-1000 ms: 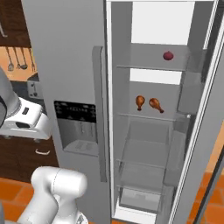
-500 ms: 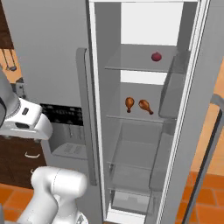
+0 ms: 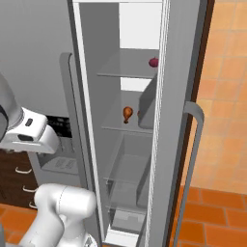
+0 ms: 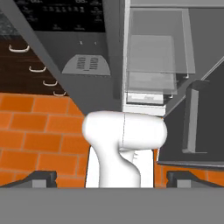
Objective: Place one tomato and one chicken drumstick in each tupperware on the nearby counter, to pack two identical lunches.
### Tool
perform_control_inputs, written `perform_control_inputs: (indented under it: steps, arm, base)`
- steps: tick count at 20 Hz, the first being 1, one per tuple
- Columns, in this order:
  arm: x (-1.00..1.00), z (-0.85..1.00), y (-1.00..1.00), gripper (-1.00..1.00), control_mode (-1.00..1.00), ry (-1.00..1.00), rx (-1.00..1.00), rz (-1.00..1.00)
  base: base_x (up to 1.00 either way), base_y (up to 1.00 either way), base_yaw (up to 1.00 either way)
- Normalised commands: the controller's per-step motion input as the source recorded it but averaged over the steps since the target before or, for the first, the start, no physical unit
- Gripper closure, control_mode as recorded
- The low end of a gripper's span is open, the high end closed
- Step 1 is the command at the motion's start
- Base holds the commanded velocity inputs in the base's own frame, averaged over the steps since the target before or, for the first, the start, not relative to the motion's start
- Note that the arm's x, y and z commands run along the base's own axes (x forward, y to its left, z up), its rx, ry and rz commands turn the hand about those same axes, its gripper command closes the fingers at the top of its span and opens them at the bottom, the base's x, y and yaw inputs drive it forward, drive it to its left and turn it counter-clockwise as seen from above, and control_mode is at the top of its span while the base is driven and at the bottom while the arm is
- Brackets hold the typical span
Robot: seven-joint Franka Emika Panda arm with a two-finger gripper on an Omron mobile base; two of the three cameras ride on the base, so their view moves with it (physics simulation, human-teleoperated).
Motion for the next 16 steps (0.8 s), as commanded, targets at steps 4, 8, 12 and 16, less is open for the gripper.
perform_control_inputs:
  steps: [4, 8, 12, 16]
  arm:
    - [0.06, 0.00, -0.01, -1.00, -1.00, 0.00, 0.00, -0.02]
    - [0.29, -0.04, -0.52, -1.00, -1.00, 0.01, 0.04, -0.09]
    - [0.77, -0.03, -0.50, -1.00, -1.00, 0.04, 0.01, -0.08]
    - [0.58, 0.13, -0.22, -1.00, -1.00, -0.06, -0.02, -0.19]
  base:
    - [0.09, -0.03, -0.01]
    - [0.00, 0.00, 0.00]
    - [0.00, 0.00, 0.00]
    - [0.00, 0.00, 0.00]
